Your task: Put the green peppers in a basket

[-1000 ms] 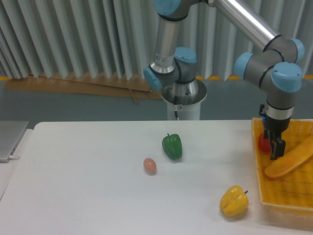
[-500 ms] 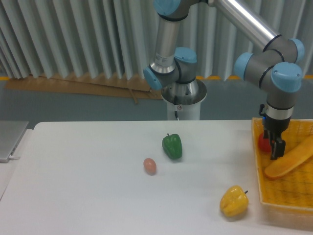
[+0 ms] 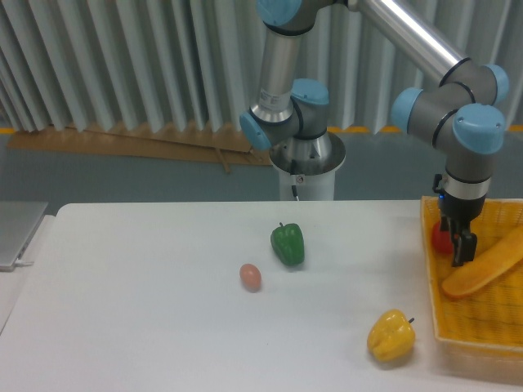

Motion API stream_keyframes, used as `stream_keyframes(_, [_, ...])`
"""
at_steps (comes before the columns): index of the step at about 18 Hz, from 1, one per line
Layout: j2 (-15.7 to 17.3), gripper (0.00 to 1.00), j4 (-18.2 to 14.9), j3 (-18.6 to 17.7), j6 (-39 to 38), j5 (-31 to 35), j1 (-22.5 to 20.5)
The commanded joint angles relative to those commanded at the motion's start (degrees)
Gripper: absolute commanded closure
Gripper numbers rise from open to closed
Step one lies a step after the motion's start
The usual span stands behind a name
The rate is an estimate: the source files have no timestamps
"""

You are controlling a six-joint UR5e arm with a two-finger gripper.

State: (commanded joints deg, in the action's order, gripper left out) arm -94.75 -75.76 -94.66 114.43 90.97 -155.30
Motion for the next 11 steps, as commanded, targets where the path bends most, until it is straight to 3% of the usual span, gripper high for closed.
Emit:
stream_keyframes(6, [0.00, 0.00, -1.05, -0.18, -3.94, 0.18, 0.09])
stream_keyframes(11, [0.97, 0.00, -4.66, 0.61, -8.33, -0.17, 0.17])
